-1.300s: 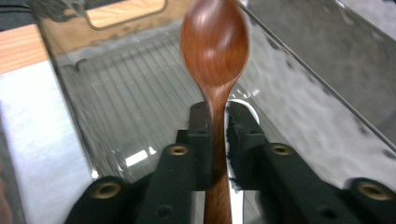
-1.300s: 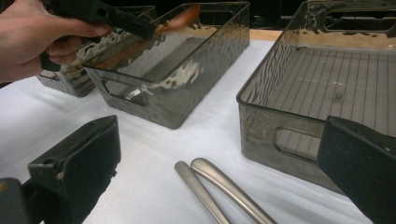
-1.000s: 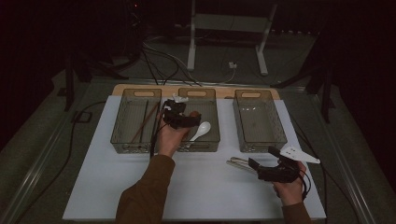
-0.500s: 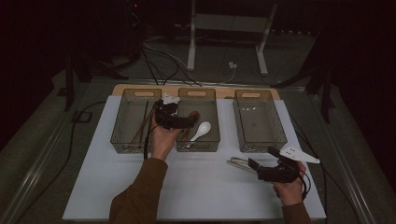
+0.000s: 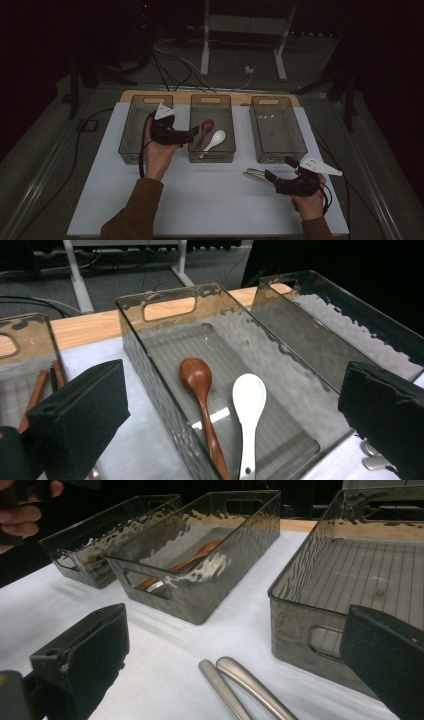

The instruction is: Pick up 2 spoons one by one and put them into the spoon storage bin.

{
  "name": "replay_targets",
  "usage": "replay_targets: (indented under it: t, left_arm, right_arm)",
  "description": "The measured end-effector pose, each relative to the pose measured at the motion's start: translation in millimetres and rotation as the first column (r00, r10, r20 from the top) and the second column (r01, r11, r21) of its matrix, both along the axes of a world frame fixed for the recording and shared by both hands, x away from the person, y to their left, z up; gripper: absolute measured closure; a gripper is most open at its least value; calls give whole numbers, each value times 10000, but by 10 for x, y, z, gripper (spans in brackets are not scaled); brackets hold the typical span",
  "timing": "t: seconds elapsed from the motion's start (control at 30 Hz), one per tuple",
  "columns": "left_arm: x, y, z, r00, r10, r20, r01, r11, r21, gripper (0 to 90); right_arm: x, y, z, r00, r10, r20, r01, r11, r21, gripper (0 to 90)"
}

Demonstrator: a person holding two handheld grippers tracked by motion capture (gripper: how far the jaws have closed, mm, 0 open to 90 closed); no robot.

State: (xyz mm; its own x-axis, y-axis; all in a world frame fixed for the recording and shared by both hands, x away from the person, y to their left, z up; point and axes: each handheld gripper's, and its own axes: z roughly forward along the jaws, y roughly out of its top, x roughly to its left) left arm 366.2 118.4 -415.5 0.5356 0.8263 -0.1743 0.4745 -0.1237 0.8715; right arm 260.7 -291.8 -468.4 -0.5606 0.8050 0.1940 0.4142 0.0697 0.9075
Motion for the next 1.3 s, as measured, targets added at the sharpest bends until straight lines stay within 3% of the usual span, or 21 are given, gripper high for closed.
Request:
replay_targets:
  t: [0.2,0.33,0.63,1.0,1.17,1.3]
  left_arm:
    - [-173,196,17,9996,-95,258,103,9996,-280,7]
    - [-271,310,-10,9997,-214,121,214,9998,19,8]
    - [-531,525,-157,9967,-546,604,555,9984,-121,8]
    - [-792,797,-329,9902,-341,1357,396,9985,-382,8]
    - [-879,889,-409,9907,-112,1353,128,9999,-111,7]
    - [-956,952,-413,9898,79,1421,-57,9999,-161,7]
  right_arm:
    - [-2,-12,0,9999,-50,147,48,9999,107,0]
    - [6,0,-7,9999,-39,139,38,10000,52,0]
    - [7,-1,-3,9996,-213,190,214,9998,-34,0]
    - [4,-13,8,9992,-324,212,325,9995,-36,0]
    - [10,-17,11,9993,-379,42,379,9993,-13,0]
    - [6,-33,21,9991,-421,-44,421,9991,43,0]
